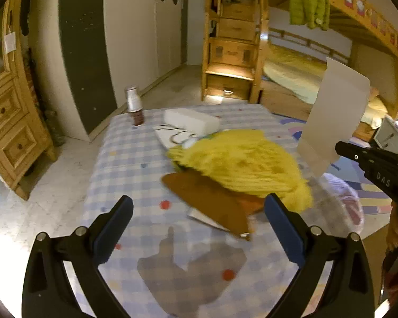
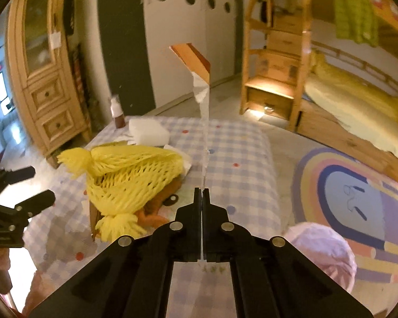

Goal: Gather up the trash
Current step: 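Grasp the white paper strip with the right tool while the left tool grasps the yellow mesh net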

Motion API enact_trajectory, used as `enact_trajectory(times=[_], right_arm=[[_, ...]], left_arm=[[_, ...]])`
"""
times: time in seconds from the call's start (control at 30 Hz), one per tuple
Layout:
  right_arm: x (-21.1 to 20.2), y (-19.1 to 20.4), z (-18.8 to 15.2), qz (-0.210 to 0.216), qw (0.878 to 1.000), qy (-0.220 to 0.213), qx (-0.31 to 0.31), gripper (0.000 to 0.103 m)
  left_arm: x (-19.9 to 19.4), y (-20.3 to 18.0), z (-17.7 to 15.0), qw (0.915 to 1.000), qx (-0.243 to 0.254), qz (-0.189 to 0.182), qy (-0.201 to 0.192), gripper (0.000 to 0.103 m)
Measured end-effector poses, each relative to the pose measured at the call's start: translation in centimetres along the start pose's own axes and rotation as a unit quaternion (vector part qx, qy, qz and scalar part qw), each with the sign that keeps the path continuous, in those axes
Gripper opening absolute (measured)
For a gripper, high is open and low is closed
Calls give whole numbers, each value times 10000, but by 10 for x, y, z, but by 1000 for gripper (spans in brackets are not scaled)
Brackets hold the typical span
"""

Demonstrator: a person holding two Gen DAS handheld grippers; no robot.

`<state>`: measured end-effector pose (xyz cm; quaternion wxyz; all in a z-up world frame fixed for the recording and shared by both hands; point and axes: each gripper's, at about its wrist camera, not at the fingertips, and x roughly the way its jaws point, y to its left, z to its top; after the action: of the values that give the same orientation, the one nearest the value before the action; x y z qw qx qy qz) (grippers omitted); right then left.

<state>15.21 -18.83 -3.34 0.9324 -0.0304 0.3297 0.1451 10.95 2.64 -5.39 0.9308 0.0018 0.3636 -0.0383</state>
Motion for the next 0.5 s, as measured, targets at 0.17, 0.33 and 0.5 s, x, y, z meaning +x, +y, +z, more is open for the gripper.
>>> enact_trajectory(times=[0.17,0.33,0.5], right_arm=[[-21,-10,-9,-167,9996,-153,189,0],[-27,-27,-17,-185,9989,-172,399,0],[-30,-41,-26,-179,9984,-167,507,0]], left_arm=[[4,-36,1,9992,183,-336,79,86],[17,-65,14,9994,204,-230,145,87],[45,-83,26,9985,0,346,416,96]])
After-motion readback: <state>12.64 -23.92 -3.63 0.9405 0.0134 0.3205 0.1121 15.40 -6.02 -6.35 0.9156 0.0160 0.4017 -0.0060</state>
